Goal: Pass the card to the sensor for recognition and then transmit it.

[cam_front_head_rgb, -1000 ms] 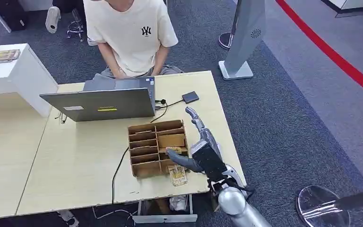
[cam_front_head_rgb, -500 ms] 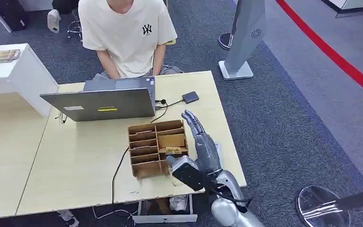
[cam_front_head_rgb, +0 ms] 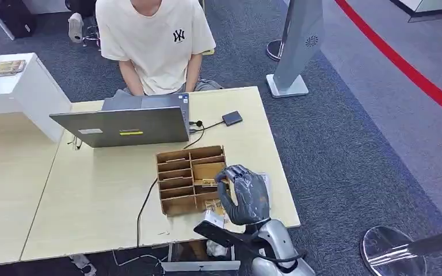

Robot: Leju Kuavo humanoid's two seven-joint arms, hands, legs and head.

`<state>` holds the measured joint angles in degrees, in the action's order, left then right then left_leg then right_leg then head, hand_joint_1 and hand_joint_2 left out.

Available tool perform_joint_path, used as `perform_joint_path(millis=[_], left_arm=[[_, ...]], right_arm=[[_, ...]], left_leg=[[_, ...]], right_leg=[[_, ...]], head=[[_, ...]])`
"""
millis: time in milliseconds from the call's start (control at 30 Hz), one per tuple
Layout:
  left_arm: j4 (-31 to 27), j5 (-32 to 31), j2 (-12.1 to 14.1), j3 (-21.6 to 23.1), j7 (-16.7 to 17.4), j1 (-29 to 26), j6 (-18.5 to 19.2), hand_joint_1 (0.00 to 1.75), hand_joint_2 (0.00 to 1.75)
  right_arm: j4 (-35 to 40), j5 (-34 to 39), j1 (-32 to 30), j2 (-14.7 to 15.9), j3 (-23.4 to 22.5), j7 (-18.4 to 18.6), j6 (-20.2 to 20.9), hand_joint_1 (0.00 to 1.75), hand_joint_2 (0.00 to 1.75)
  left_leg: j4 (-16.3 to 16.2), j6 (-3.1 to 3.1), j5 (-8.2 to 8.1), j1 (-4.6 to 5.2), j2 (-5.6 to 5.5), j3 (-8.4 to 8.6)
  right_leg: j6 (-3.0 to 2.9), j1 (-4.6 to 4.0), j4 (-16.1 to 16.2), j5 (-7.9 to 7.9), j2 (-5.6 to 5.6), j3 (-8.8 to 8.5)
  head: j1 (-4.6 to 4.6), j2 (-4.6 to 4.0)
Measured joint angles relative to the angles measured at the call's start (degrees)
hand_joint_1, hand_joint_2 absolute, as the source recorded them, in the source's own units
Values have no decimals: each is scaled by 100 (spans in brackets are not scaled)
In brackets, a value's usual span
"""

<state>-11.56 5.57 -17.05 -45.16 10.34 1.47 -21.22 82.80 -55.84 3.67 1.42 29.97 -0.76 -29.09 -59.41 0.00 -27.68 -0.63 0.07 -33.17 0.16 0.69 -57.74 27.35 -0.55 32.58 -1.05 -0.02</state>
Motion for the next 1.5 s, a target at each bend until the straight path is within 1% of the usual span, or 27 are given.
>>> perform_joint_path(millis=[133,167,200,333,500,567,600,633,733,767,800,833,900,933,1033,1067,1100,1167,1200,1233,1267,1333,1400,1433,1500], left_arm=[[0,20,0,33,0,3,-11,0,0],[0,46,0,42,2,3,-26,0,0],[0,70,0,53,9,4,-39,0,0],[0,142,0,142,33,4,-79,0,0],[0,164,0,186,35,3,-87,0,0],[0,164,0,203,35,2,-87,0,0],[0,164,0,219,35,1,-90,0,0],[0,171,0,230,35,1,-94,0,0],[0,214,0,276,50,-5,-111,0,0],[0,229,0,297,53,-8,-118,0,0],[0,251,0,317,59,-11,-124,0,0],[0,269,2,330,66,-15,-129,0,0],[-2,304,2,361,96,-22,-144,0,0],[-7,317,2,402,101,-31,-149,0,0],[-9,352,2,472,105,-38,-162,0,0],[-11,356,2,488,107,-39,-166,0,0],[-15,363,2,512,112,-42,-168,0,0],[-17,367,4,557,120,-47,-175,0,0],[-17,367,4,566,123,-49,-175,0,0],[-17,367,4,575,136,-50,-175,0,0],[-20,367,4,586,140,-53,-175,0,0],[-22,367,4,610,158,-57,-177,0,0],[-24,365,4,619,184,-57,-190,0,0],[-28,361,7,623,206,-57,-195,0,0],[-59,347,7,632,230,-57,-208,0,0]], right_arm=[[-81,-63,19,18,4,53,-31,175,175],[-103,-87,25,22,7,85,-31,171,175],[-123,-131,28,26,7,125,-37,161,175],[-212,-234,37,48,13,223,-79,161,175],[-300,-245,57,64,17,234,-92,161,175],[-330,-245,64,66,20,236,-92,140,175],[-343,-247,68,68,20,240,-92,134,175],[-354,-262,69,68,20,254,-92,134,175],[-405,-370,86,72,20,361,-94,86,175],[-426,-406,93,74,20,385,-98,79,175],[-450,-454,98,74,20,422,-103,80,175],[-476,-483,101,77,20,437,-109,77,175],[-523,-551,107,79,20,481,-111,61,175],[-549,-583,111,81,20,487,-118,63,175],[-616,-656,126,85,20,546,-127,56,175],[-632,-662,131,85,20,553,-127,63,175],[-651,-671,136,85,20,560,-127,63,175],[-697,-721,149,85,20,586,-129,52,175],[-721,-771,160,85,20,601,-129,51,175],[-750,-800,171,85,20,616,-133,56,175],[-772,-831,180,85,22,625,-133,54,175],[-831,-890,198,85,41,638,-129,59,175],[-866,-1061,159,63,77,730,-114,58,175],[-866,-1179,111,35,96,794,-107,63,175],[-868,-1327,28,-26,160,859,-98,65,175]], left_leg=[[0,0,0,0,-1,0],[0,0,0,0,-1,0],[0,0,0,0,-1,0],[0,0,0,0,-2,-1],[0,0,0,0,-3,-1],[0,0,0,0,-3,-1],[0,0,0,0,-3,-1],[0,0,0,0,-3,-1],[0,0,0,0,-3,-1],[0,0,0,0,-3,-1],[0,0,0,0,-3,-1],[0,0,0,0,-3,-1],[0,0,0,0,-3,-1],[0,0,0,0,-3,-1],[0,0,0,0,-2,-1],[0,0,0,0,-2,-2],[0,0,0,0,-2,-2],[0,0,0,0,-2,-1],[0,0,0,0,-2,-1],[0,0,0,0,-2,-1],[0,0,0,0,-2,-1],[0,0,0,0,-2,-1],[0,0,0,0,-3,-1],[0,0,0,0,-3,-2],[1,-1,0,-1,-3,-2]], right_leg=[[0,0,0,0,0,0],[0,0,0,0,0,1],[0,0,0,0,0,1],[0,0,0,1,0,1],[0,0,0,0,-1,1],[0,0,0,0,-1,0],[0,0,0,0,-1,0],[0,0,0,0,-1,0],[0,0,0,0,-1,1],[0,0,0,0,-1,1],[0,0,0,0,-1,1],[0,0,0,0,-1,1],[0,0,0,0,-1,1],[0,0,0,0,0,1],[0,0,0,0,-1,1],[0,0,0,0,0,1],[0,0,0,0,-1,1],[0,0,0,0,-1,0],[0,0,0,0,-1,0],[0,0,0,0,0,0],[0,0,0,0,-1,0],[0,0,0,0,0,0],[0,0,0,0,-2,0],[0,-1,0,1,-3,0],[0,-1,-1,1,-1,1]], head=[[0,0],[0,0],[0,0],[0,0],[0,0],[0,0],[0,0],[0,0],[0,0],[0,0],[0,0],[0,0],[0,0],[0,0],[0,0],[2,0],[0,0],[0,0],[0,0],[0,0],[0,0],[0,0],[-2,0],[0,0],[2,0]])
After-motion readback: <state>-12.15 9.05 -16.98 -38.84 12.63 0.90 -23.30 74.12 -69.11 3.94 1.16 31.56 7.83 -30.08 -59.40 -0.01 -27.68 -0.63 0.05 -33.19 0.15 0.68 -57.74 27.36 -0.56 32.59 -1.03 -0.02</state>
